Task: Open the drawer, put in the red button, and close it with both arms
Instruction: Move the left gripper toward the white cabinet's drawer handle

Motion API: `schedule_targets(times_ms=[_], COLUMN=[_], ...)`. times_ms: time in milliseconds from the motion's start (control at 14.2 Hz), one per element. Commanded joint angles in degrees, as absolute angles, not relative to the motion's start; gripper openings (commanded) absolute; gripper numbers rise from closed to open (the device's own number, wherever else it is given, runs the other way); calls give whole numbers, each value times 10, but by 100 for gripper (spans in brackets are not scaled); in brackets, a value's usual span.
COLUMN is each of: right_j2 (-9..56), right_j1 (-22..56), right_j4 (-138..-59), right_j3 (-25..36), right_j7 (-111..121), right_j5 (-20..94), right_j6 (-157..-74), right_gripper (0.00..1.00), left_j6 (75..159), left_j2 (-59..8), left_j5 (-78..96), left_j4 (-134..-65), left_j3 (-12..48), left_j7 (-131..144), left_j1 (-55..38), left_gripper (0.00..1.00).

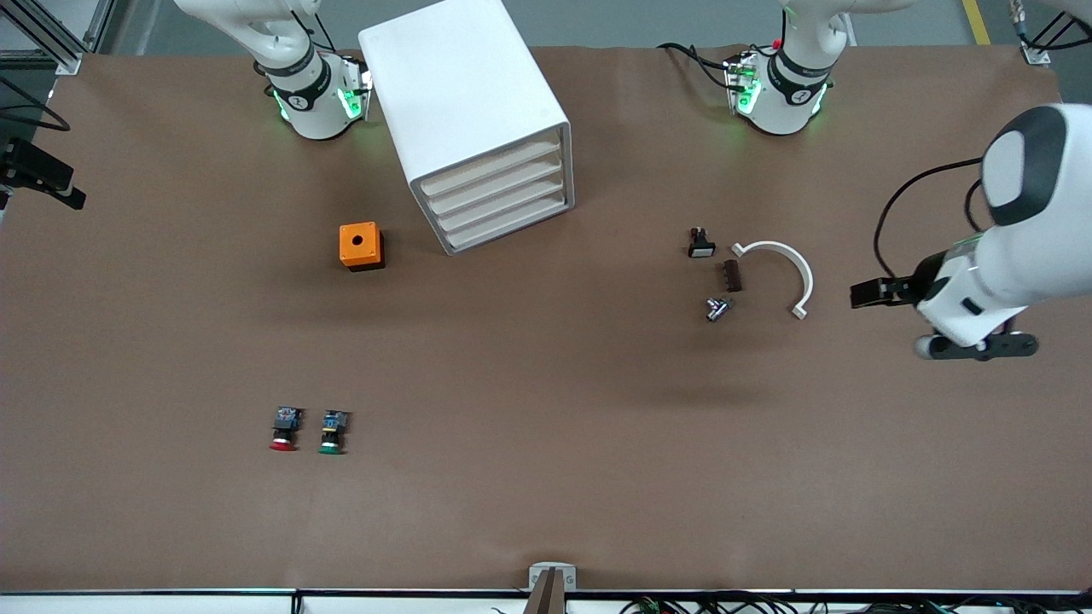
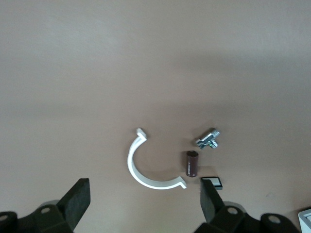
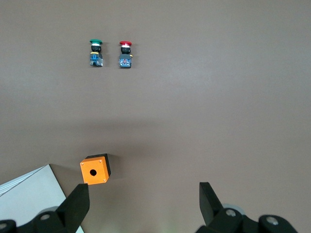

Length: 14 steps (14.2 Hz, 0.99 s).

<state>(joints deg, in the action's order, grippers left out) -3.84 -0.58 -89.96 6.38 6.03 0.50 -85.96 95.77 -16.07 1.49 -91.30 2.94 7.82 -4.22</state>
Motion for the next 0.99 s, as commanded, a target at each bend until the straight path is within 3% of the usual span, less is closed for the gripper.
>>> schedule_targets(times_ms=[0,211,564,916], right_j2=[-41,-35,41,163], right_j1=[-16,-13,-14,-18], right_j4=[-899,-882,-876,-876], right_j3=[56,56,56,56], right_j7=[63,55,62,68], right_j5=[-3,2,5,-2], right_j6=[-860,-853,-868,-988], right_gripper=[100,100,100,100], left_j6=[951,950,860,819], left_j2=[-182,-214,-296,-392], left_j5=[12,66,267,415], left_j4=[-904,-884,-816,-790], left_j3=[30,35,36,38], left_j7=[166,293,581,904], left_j1=[-96,-147,-197,-232], left_gripper=[100,100,100,100])
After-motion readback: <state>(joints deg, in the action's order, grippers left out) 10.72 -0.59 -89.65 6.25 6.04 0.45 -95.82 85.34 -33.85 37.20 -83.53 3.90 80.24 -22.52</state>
